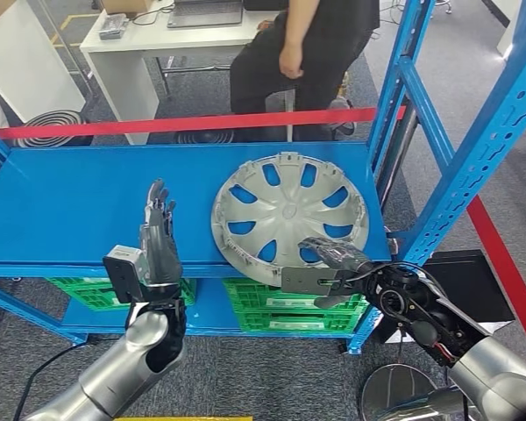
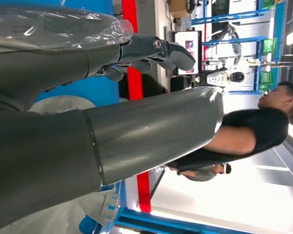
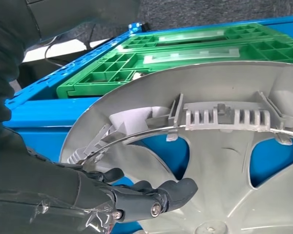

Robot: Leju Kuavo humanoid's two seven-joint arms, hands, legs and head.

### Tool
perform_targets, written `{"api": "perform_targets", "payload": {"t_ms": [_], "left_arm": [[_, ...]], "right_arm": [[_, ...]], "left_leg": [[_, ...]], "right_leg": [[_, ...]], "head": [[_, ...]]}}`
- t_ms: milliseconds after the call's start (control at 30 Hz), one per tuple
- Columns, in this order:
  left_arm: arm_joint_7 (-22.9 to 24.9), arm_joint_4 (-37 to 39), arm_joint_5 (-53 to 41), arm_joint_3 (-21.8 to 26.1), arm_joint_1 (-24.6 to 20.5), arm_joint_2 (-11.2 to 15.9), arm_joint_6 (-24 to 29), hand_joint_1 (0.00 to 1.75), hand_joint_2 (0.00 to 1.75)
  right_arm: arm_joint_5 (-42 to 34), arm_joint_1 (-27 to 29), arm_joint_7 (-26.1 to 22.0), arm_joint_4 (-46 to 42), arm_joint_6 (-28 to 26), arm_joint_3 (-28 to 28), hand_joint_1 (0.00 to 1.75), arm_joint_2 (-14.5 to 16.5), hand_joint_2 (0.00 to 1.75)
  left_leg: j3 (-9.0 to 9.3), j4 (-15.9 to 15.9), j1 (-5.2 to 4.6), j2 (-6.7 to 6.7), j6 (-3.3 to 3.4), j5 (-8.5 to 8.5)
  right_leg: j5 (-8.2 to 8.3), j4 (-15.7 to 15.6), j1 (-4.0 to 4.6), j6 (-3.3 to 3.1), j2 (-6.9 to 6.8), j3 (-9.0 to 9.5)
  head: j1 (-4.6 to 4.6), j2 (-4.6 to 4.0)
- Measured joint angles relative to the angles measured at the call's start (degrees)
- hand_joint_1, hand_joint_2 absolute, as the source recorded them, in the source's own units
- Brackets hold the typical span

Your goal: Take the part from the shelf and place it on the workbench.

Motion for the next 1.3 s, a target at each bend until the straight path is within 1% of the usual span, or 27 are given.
{"api": "perform_targets", "payload": {"t_ms": [200, 433, 600, 767, 1033, 1300], "left_arm": [[-0.2, 0.0, 0.3, 0.0, -0.3, 0.0, -0.1, 0.00, 0.00], [-0.3, 0.0, 0.6, 0.0, -0.5, 0.0, 0.0, 0.00, 0.00], [-0.3, 0.1, 0.7, 0.0, -0.7, 0.0, 0.0, 0.00, 0.00], [-0.3, 0.1, 0.8, 0.0, -0.8, -0.1, 0.0, 0.00, 0.00], [-0.3, 0.2, 1.0, 0.0, -1.0, -0.1, -0.2, 0.00, 0.00], [-0.3, 0.2, 1.0, 0.0, -1.2, -0.3, -0.2, 0.00, 0.00]], "right_arm": [[-2.0, 0.0, 0.3, 0.0, 0.6, 0.0, 0.00, 0.0, 1.75], [-6.1, -0.1, 0.8, 0.0, 1.0, -0.1, 0.00, 0.0, 1.75], [-10.7, -0.1, 1.5, 0.2, 2.4, -0.6, 0.00, 0.0, 1.75], [-13.0, -0.1, 1.7, 0.9, 2.4, -1.2, 0.00, 0.0, 1.75], [-13.6, 0.0, 0.5, 2.6, 2.9, -1.3, 0.00, -0.1, 1.75], [-13.6, 0.0, 0.4, 3.3, 3.4, -1.5, 0.00, -0.1, 1.75]], "left_leg": [[0.10, 0.0, 0.00, 0.01, 0.00, 0.00], [0.23, 0.0, 0.00, 0.06, 0.00, -0.01], [0.33, 0.0, 0.00, 0.10, 0.00, -0.01], [0.37, 0.0, 0.00, 0.15, 0.00, -0.01], [0.46, 0.0, 0.00, 0.16, 0.00, -0.02], [0.59, 0.0, 0.00, 0.15, 0.01, -0.02]], "right_leg": [[0.00, 0.0, 0.00, 0.00, 0.01, 0.09], [0.00, 0.0, 0.01, 0.00, 0.04, 0.21], [0.00, 0.0, 0.02, 0.00, 0.07, 0.29], [0.01, 0.0, 0.02, -0.01, 0.11, 0.31], [0.02, -0.1, 0.02, -0.02, 0.12, 0.41], [0.02, -0.1, 0.03, -0.02, 0.11, 0.56]], "head": [[0.00, 0.00], [0.00, 0.00], [-0.01, 0.00], [-0.01, 0.00], [-0.01, 0.00], [0.00, 0.00]]}}
